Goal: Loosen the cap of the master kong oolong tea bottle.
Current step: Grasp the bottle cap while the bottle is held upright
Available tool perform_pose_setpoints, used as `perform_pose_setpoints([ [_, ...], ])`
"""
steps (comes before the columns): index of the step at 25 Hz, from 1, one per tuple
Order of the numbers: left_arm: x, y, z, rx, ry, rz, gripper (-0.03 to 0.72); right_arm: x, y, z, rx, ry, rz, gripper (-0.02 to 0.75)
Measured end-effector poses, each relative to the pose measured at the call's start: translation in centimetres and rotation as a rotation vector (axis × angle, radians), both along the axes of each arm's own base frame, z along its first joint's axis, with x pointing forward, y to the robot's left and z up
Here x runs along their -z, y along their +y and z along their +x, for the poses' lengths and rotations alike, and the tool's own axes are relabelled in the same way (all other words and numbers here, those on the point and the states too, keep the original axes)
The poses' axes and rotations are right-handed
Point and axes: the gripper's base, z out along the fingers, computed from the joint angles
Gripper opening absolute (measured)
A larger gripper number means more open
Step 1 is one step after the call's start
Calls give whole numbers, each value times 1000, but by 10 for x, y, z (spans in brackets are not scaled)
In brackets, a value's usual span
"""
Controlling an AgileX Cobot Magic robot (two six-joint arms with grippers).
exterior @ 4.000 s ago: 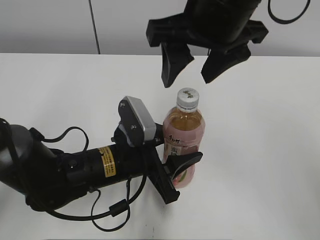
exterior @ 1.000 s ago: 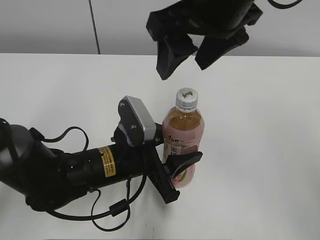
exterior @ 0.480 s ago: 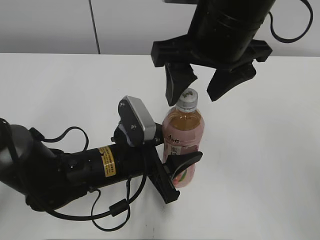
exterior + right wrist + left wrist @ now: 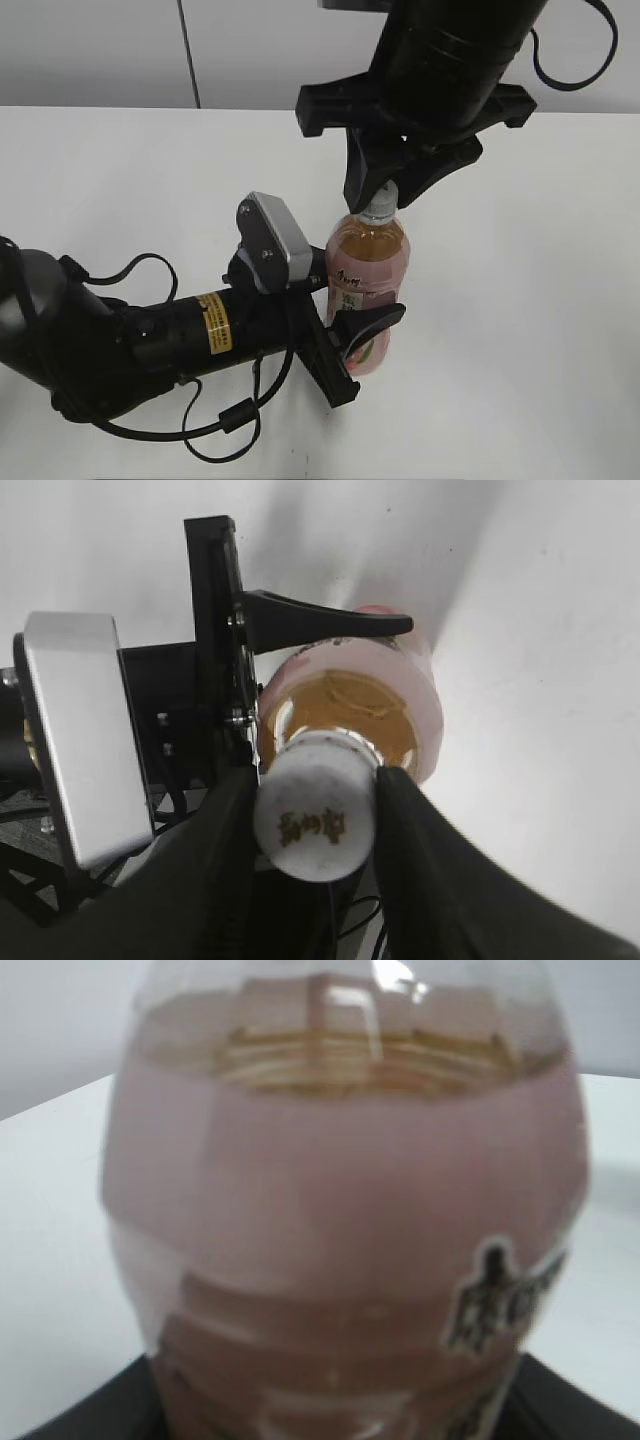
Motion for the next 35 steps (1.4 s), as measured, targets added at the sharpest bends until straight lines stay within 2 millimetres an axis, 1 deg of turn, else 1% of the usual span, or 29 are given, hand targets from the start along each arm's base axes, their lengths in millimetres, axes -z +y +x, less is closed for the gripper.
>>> perform_pose_setpoints([
  [3,0,0,0,0,0,0,382,0,0,0,-102,-28,-9,272],
  [6,0,0,0,0,0,0,382,0,0,0,-324,-92,-33,272],
  [8,0,0,0,0,0,0,382,0,0,0,-554,-156,-58,272],
  [10,0,0,0,0,0,0,382,0,1,0,-815,-230,-87,272],
  [12,0,0,0,0,0,0,382,-1,0,0,-1119,-318,-121,272],
  [14,0,0,0,-2,3,-1,382,-1,0,0,-1354,-386,-152,272],
  [16,0,0,0,-2,3,-1,382,-1,0,0,-1499,-427,-169,272],
  [18,0,0,0,-4,7,-2,382,-1,0,0,-1552,-444,-178,272],
  [21,0,0,0,-5,8,-3,382,-1,0,0,-1577,-452,-181,272],
  [26,0,0,0,-5,8,-3,382,-1,0,0,-1578,-453,-179,272],
  [29,0,0,0,-5,8,-3,382,-4,1,0,-1544,-453,-169,272],
  [31,0,0,0,-6,8,-3,382,-12,1,0,-1493,-463,-163,272],
  [32,0,0,0,-6,7,-3,382,-20,0,-1,-1438,-476,-158,272],
  [34,0,0,0,-6,7,-3,382,-36,-4,-2,-1266,-487,-146,272],
  [35,0,0,0,-6,7,-3,382,-42,-9,-2,-1131,-470,-151,272],
])
